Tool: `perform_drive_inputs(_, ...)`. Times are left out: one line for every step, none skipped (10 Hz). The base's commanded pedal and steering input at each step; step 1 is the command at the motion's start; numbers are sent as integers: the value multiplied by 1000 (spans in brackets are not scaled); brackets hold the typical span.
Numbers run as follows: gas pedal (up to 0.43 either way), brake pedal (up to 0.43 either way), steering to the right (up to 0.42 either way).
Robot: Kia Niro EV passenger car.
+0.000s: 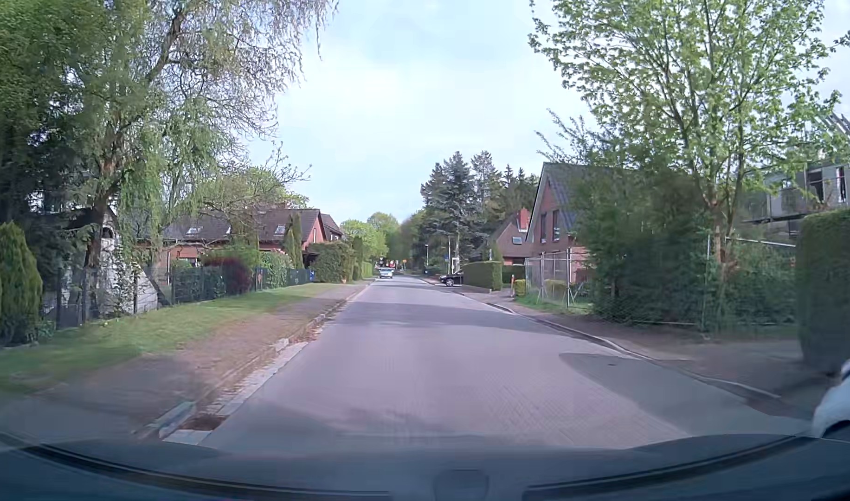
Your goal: Follow the waypoints while adhering to traffic rules and regulations
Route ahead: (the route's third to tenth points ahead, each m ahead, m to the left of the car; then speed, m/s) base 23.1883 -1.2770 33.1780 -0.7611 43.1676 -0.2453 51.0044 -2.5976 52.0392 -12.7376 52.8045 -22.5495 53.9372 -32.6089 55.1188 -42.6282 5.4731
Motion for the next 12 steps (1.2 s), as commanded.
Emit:
perform_drive_inputs(0,0,75)
perform_drive_inputs(0,0,82)
perform_drive_inputs(0,0,87)
perform_drive_inputs(0,0,88)
perform_drive_inputs(0,0,87)
perform_drive_inputs(0,0,85)
perform_drive_inputs(0,0,80)
perform_drive_inputs(0,0,77)
perform_drive_inputs(0,0,67)
perform_drive_inputs(0,0,50)
perform_drive_inputs(0,0,34)
perform_drive_inputs(0,0,20)
